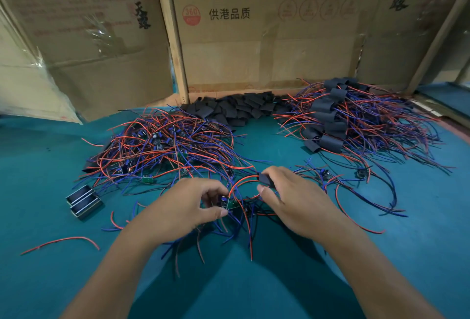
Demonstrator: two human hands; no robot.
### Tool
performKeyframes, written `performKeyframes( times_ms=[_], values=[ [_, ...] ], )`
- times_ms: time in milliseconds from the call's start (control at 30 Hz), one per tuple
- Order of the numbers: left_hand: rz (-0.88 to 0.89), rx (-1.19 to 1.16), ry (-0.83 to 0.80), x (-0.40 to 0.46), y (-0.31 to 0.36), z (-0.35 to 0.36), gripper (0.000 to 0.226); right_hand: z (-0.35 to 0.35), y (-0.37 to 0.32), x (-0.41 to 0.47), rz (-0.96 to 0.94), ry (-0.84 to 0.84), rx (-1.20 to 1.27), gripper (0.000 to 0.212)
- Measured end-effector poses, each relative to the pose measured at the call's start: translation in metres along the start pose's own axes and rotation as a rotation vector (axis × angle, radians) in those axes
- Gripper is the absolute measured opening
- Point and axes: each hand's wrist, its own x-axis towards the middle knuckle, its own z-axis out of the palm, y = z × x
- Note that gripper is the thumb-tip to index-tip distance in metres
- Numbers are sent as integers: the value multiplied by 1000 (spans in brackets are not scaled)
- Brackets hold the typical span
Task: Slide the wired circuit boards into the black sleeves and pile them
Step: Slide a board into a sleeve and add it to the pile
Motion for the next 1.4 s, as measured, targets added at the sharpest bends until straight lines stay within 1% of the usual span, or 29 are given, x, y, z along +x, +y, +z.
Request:
performKeyframes(
  times_ms=[33, 100, 167, 200, 333, 400, 433, 533, 600, 667, 767, 867, 967, 1100, 1233, 1400],
  values=[
    [-8, -29, 9, 0, 0, -1, 18, -1, 2, -1, -1, -34, -3, 26],
    [-29, -87, 12, 0, -1, -1, 18, -1, 6, -1, -28, -85, 20, 20],
    [-40, -117, -8, 0, -2, -2, 17, -1, 10, 1, -65, -108, 53, 15],
    [-45, -128, -18, 0, -2, -3, 17, -1, 12, 1, -77, -118, 60, 18],
    [-54, -214, -8, -1, -1, -6, 21, -2, 18, 2, -74, -129, 35, 42],
    [-37, -246, 5, 0, 1, -5, 21, -3, 20, 2, -63, -139, 47, 47],
    [-28, -258, 12, 0, 2, -4, 20, -3, 21, 3, -63, -139, 51, 46],
    [-14, -210, 31, 1, 3, -3, 21, -5, 23, 4, -64, -107, 26, 39],
    [-12, -165, 43, 1, 2, -2, 27, -6, 25, 7, -58, -66, -54, 40],
    [-19, -209, 66, 1, 2, -1, 33, -6, 28, 8, -75, -4, -125, 38],
    [25, -245, 118, 3, 6, 1, 27, -7, 27, 8, -173, 77, -93, 36],
    [88, -248, 168, 4, 14, 5, 19, -7, 18, 8, -297, 117, -37, 36],
    [132, -249, 224, 6, 23, 14, 21, -6, 12, 7, -388, 114, -19, 39],
    [157, -247, 263, 8, 27, 18, 21, -10, 12, 5, -349, 89, 20, 43],
    [150, -274, 274, 7, 28, 18, 21, -10, 11, 5, -380, 115, 61, 42],
    [180, -229, 288, 7, 29, 17, 20, -7, 10, 5, -380, 139, 46, 43]
  ],
)
